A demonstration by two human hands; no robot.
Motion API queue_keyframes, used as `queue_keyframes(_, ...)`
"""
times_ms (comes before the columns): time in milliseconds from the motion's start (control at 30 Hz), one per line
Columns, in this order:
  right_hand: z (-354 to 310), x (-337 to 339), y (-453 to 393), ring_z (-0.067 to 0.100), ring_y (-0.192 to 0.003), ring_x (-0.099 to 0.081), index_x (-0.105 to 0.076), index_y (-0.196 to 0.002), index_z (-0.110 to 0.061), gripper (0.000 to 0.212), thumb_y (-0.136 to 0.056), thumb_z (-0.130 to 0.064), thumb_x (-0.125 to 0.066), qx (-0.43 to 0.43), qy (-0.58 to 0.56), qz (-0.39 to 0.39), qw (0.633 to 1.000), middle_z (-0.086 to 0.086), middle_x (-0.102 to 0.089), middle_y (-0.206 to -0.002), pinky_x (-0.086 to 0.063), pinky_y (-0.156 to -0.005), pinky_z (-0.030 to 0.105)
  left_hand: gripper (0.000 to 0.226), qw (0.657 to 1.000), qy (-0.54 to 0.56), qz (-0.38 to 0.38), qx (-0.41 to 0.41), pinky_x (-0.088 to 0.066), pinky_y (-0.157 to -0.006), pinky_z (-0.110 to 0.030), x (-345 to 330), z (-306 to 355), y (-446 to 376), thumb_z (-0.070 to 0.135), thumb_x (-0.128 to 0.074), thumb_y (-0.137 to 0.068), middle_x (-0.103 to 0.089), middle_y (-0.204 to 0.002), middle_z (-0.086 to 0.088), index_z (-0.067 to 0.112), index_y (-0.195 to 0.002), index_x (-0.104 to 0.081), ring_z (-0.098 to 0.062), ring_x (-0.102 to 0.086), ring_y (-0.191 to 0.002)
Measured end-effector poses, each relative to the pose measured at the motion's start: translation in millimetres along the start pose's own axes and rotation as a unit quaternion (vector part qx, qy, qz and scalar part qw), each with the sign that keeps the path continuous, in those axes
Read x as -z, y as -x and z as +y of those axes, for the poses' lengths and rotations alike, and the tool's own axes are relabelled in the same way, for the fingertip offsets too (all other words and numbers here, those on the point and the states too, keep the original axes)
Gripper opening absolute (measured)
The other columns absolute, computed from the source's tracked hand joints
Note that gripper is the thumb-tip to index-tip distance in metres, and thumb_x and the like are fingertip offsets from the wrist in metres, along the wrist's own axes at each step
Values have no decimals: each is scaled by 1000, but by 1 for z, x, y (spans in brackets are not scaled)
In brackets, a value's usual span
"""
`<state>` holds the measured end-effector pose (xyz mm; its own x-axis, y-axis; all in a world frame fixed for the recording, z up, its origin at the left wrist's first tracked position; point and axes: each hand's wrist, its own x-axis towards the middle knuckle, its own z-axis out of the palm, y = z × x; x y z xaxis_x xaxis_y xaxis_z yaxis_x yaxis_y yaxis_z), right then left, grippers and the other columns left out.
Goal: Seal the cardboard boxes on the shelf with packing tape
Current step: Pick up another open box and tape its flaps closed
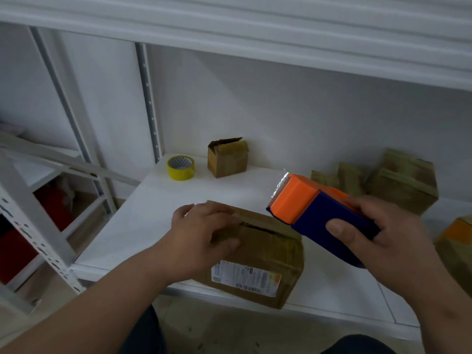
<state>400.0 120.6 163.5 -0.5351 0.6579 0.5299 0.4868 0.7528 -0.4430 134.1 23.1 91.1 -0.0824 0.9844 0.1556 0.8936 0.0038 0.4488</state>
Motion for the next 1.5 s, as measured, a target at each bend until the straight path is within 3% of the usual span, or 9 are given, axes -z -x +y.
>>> queue_keyframes(133, -9, 0, 0, 2, -68, -60, -52, -91, -52, 43, -76, -85, -30, -5, 0, -39, 999, -21, -63, -75, -42, -54, 19, 37, 930, 345, 79, 96, -47, -88, -23, 18, 42, 4, 60, -47, -89, -64, -112, 25, 41, -116, -64, 10, -56, -105)
queue_keyframes(233, -15, -3, 0, 2, -79, -62, -53, -92, -51, 42, -77, -84, -31, -4, -8, -61, 998, -21, -64, -75, -40, -54, 17, 55, 865, 486, 46, 116, -45, -96, -29, 29, 58, 2, 69, -49, -71, -69, -111, 21, 39, -115, -65, 3, -61, -108)
queue_keyframes(367, -19, -4, -1, -4, -89, -58, -51, -88, -55, 39, -77, -85, -30, 0, -14, -74, 997, -24, -62, -75, -40, -54, 18, 69, 797, 579, 23, 172, -49, -101, -45, 29, 60, -5, 63, -71, -57, -71, -113, 4, 33, -119, -65, -18, -65, -110)
queue_keyframes(533, -18, -4, 1, -2, -90, -57, -53, -88, -57, 41, -72, -88, -31, -2, -18, -87, 996, -21, -64, -79, -42, -58, 21, 49, 759, 617, -28, 205, -51, -91, -36, 26, 53, -9, 43, -69, -68, -73, -97, -5, 13, -107, -69, -20, -68, -90)
queue_keyframes(700, -23, -2, -1, -6, -87, -58, -52, -90, -56, 44, -70, -89, -31, -16, -13, -113, 993, -23, -65, -78, -42, -57, 19, 10, 770, 604, 9, 207, -54, -71, -31, 26, 55, -10, 18, -65, -87, -69, -76, -7, 10, -83, -69, -18, -63, -71)
queue_keyframes(800, -24, -2, -2, -8, -83, -61, -53, -89, -56, 50, -65, -93, -30, -24, -28, -131, 991, -32, -61, -97, -45, -54, 17, 17, 801, 557, 63, 209, -54, -74, -38, 26, 59, -9, 19, -63, -91, -69, -75, -11, 12, -77, -70, -25, -62, -72)
queue_keyframes(1067, -29, 1, -25, -7, -66, -62, -59, -85, -39, 38, -66, -70, -48, 1, -77, -155, 985, -31, -64, -76, -42, -50, 5, 24, 835, 490, 172, 180, -53, -72, -38, 54, 64, -14, 13, -61, -93, -67, -67, -4, 15, -70, -67, -22, -58, -69)
queue_keyframes(1300, -10, 27, -36, 7, -50, -61, -71, -76, -36, 37, -66, -69, -58, -35, -106, -182, 977, 0, -69, -66, -41, -46, 15, 17, 741, 560, 278, 243, -48, -48, -18, 90, 14, -16, 7, -61, -91, -59, -51, 4, 11, -76, -64, -5, -50, -46)
queue_keyframes(1500, 20, 49, -27, 32, -63, -70, -74, -82, -12, 92, -37, -91, -64, -190, -93, -245, 946, 15, -72, -70, -51, -57, 35, 21, 731, 533, 271, 329, -43, -42, -13, 79, -34, -17, 9, -60, -92, -56, -46, 6, 12, -72, -62, -6, -44, -48)
